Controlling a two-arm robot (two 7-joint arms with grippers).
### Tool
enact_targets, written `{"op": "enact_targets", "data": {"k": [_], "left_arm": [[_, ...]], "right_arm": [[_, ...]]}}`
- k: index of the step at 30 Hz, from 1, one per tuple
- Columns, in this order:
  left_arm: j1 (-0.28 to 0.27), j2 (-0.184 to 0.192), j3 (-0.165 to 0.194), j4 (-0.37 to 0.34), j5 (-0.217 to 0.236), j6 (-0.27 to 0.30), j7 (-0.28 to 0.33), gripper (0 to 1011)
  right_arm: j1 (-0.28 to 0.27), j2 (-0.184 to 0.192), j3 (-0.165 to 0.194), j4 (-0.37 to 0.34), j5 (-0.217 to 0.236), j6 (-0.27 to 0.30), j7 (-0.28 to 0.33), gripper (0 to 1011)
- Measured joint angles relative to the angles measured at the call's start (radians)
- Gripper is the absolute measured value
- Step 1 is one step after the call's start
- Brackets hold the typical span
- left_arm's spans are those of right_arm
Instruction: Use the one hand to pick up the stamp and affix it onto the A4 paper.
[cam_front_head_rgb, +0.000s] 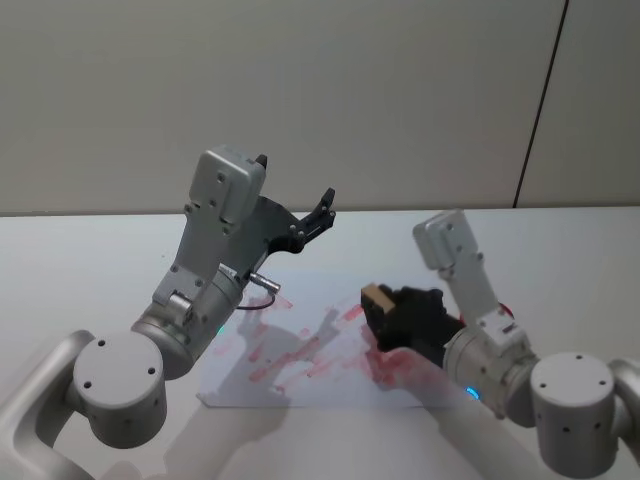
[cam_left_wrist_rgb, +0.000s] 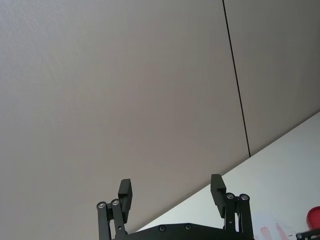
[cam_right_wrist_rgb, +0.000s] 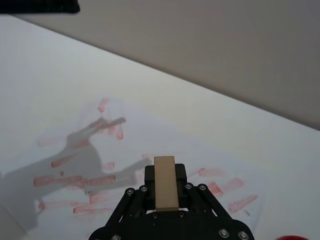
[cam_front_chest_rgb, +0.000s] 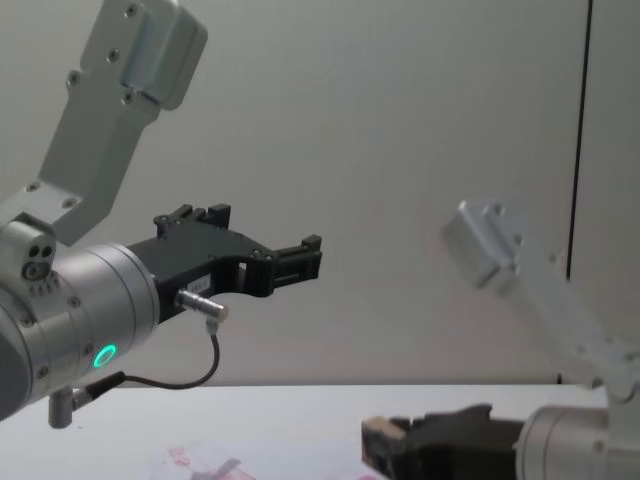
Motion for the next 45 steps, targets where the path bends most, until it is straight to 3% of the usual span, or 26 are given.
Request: {"op": "enact_targets", "data": {"k": [10,26,37,45], "left_arm": [[0.000,0.000,0.000,0.000,0.000,0.000,0.000,1001],[0.000,0.000,0.000,0.000,0.000,0.000,0.000,1002],[0.000,0.000,0.000,0.000,0.000,0.000,0.000,1001],[0.000,0.000,0.000,0.000,0.000,0.000,0.000,1001]], "right_arm": [[0.000,-0.013,-0.022,0.065,-0.040,0.008,-0.003,219],[0.012,-0.030,-0.031,0.120,-0.054,-0.004,-0.023,218],[0.016,-0.033,-0.022,0.104,-0.015,-0.011,-0.038,218],[0.014,-0.020,0.010,0.006,0.065,-0.008,-0.056,218]]}}
